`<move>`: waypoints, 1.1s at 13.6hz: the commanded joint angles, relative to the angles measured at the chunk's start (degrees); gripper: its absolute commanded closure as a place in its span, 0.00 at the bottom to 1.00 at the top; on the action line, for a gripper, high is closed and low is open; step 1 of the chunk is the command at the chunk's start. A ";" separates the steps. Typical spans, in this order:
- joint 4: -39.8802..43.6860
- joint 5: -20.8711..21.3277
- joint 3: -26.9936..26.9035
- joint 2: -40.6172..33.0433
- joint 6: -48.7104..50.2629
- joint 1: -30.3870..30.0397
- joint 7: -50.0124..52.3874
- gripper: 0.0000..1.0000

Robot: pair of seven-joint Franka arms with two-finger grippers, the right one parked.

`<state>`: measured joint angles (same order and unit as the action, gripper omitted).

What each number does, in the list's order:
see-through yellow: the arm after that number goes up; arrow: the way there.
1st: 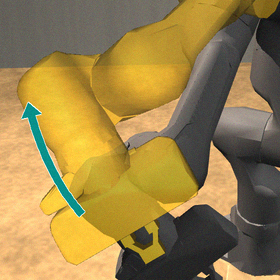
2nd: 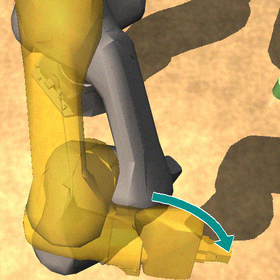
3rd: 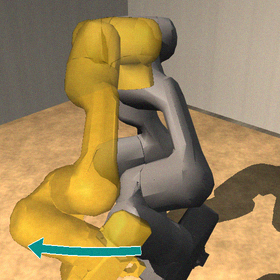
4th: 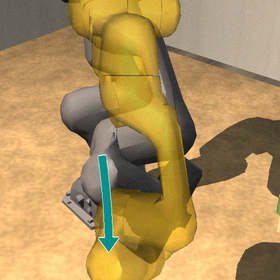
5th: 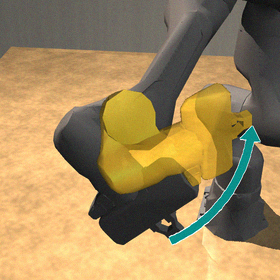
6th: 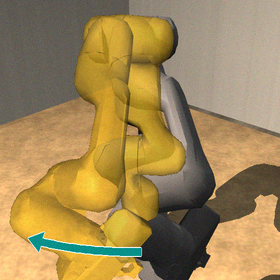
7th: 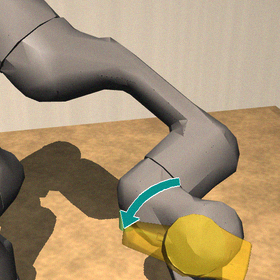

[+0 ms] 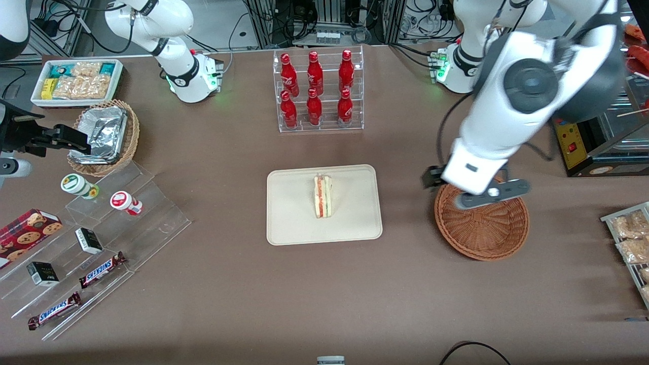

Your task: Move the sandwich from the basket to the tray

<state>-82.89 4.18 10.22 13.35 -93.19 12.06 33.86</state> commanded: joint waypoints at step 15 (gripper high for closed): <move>1.32 -5.49 -5.03 -6.59 3.80 -11.44 -24.90 0.00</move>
<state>-87.95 0.83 4.95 2.70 -91.67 1.13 10.89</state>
